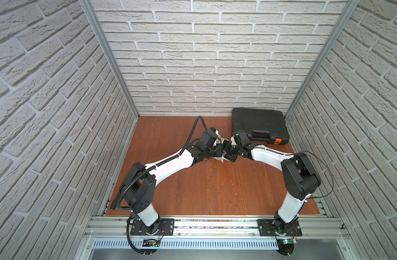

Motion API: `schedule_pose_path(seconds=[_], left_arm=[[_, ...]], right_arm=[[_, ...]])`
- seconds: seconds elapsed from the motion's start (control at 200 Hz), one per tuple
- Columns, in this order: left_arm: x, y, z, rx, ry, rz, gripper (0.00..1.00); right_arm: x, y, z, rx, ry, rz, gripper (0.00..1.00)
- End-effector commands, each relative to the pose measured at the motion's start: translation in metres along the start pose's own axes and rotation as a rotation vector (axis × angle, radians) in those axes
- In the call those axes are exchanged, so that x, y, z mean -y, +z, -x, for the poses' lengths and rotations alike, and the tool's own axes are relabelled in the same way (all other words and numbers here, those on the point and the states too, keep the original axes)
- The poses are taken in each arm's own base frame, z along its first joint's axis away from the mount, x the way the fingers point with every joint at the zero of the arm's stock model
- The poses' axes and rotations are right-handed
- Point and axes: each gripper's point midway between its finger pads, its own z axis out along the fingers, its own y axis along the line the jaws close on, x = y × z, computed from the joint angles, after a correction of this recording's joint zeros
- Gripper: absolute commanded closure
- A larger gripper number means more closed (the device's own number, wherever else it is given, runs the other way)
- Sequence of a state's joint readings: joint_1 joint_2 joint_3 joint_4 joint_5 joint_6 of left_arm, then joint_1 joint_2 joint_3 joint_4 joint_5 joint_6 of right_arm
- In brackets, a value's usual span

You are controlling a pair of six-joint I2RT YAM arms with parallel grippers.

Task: Pack away hair dryers
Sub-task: Place the hair dryer in the drawstring bag, then pull the drawstrings on both sides of the drawstring bag.

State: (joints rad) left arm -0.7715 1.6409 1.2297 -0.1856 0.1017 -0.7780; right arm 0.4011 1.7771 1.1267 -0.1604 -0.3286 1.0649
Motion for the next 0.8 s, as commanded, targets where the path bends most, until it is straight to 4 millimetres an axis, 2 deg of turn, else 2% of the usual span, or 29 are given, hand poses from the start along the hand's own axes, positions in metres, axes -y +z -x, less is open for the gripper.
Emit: schedule_pose_path(seconds=[0.0, 0.125, 0.26, 0.32, 0.34, 0.395, 0.445, 0.57, 0.705, 0.795], left_arm=[[-0.028, -0.002, 0.011, 0.041, 0.010, 0.105, 1.00], [-0.036, -0.006, 0.011, 0.041, 0.022, 0.140, 1.00], [-0.042, -0.008, 0.012, 0.044, 0.024, 0.152, 1.00], [-0.042, -0.007, 0.012, 0.042, 0.033, 0.154, 1.00], [-0.042, -0.008, 0.013, 0.044, 0.036, 0.153, 1.00], [-0.040, -0.007, 0.013, 0.043, 0.040, 0.143, 1.00], [-0.037, -0.006, 0.013, 0.045, 0.042, 0.129, 1.00], [-0.034, -0.005, 0.010, 0.038, 0.054, 0.119, 1.00], [-0.037, -0.006, 0.007, 0.033, 0.056, 0.128, 1.00], [-0.037, -0.006, 0.007, 0.034, 0.056, 0.129, 1.00]], right_arm=[[-0.016, -0.033, -0.017, -0.049, -0.073, 0.021, 0.13], [-0.010, -0.049, -0.024, -0.068, -0.090, -0.013, 0.14], [0.002, -0.061, -0.028, -0.081, -0.152, -0.072, 0.21], [0.010, -0.065, -0.026, -0.065, -0.190, -0.117, 0.32], [0.013, -0.066, -0.025, -0.055, -0.194, -0.131, 0.38], [0.021, -0.067, -0.021, -0.031, -0.178, -0.153, 0.64], [0.023, -0.064, -0.018, -0.018, -0.156, -0.145, 0.75], [0.018, -0.058, -0.016, -0.013, -0.150, -0.105, 0.83], [0.010, -0.066, -0.013, 0.016, -0.172, -0.065, 0.82], [0.018, -0.074, -0.010, 0.037, -0.148, -0.064, 0.81]])
